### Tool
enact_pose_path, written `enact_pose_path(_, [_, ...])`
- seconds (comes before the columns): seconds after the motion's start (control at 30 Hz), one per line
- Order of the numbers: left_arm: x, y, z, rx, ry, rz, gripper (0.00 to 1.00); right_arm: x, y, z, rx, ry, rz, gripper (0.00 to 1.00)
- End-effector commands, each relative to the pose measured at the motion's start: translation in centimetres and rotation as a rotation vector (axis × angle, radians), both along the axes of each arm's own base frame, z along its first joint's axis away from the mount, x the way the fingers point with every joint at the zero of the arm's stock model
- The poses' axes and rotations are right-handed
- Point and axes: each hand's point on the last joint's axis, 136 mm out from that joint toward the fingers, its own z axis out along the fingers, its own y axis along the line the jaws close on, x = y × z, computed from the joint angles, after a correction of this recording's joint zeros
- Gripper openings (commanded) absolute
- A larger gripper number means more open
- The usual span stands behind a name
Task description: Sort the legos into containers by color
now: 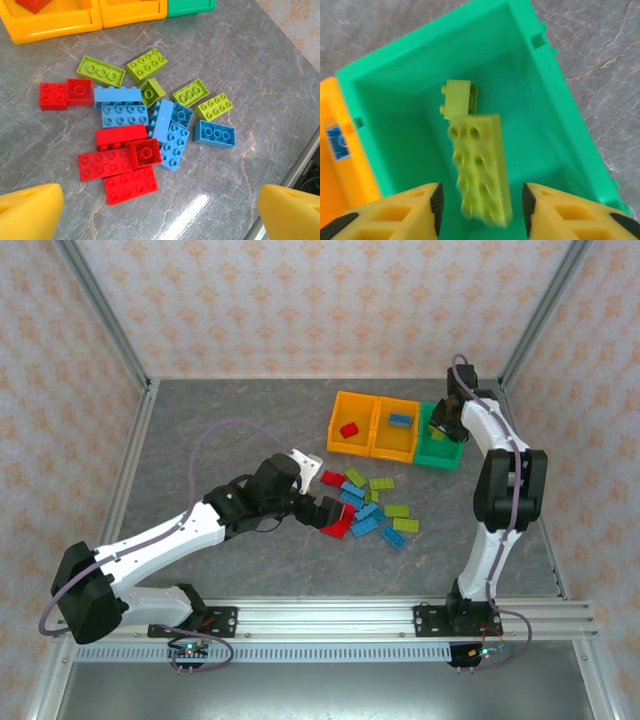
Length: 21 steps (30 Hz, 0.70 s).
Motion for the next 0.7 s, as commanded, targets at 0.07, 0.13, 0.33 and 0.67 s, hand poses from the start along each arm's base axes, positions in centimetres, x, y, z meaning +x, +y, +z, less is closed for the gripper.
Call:
enact_pose_path(0.07, [0.6, -0.7, 0.7, 0.034, -0.014, 0.004, 1.0, -1.1, 0.0, 3.7, 0.0, -0.005, 0.024, 0.59])
enact_pose_path(0.13, [0.9, -0.9, 0.4, 0.044, -0.016, 0.013, 1.0, -2.4, 0.3, 4.7, 0.016, -0.007, 0.019, 0.59])
enact_pose_path(0.33, [3.7, 0.6, -1.6, 0.163, 0.037, 0.214, 0.98, -9.1, 4.6, 6.7, 0.244, -0.043, 0.037, 0.61])
enact_pose_path(0.67, [9.9, 1.9, -8.4, 0.366, 0.259, 0.589, 0.75, -19.5, 9.0, 6.7, 0.267, 0.013, 0.11, 0.75])
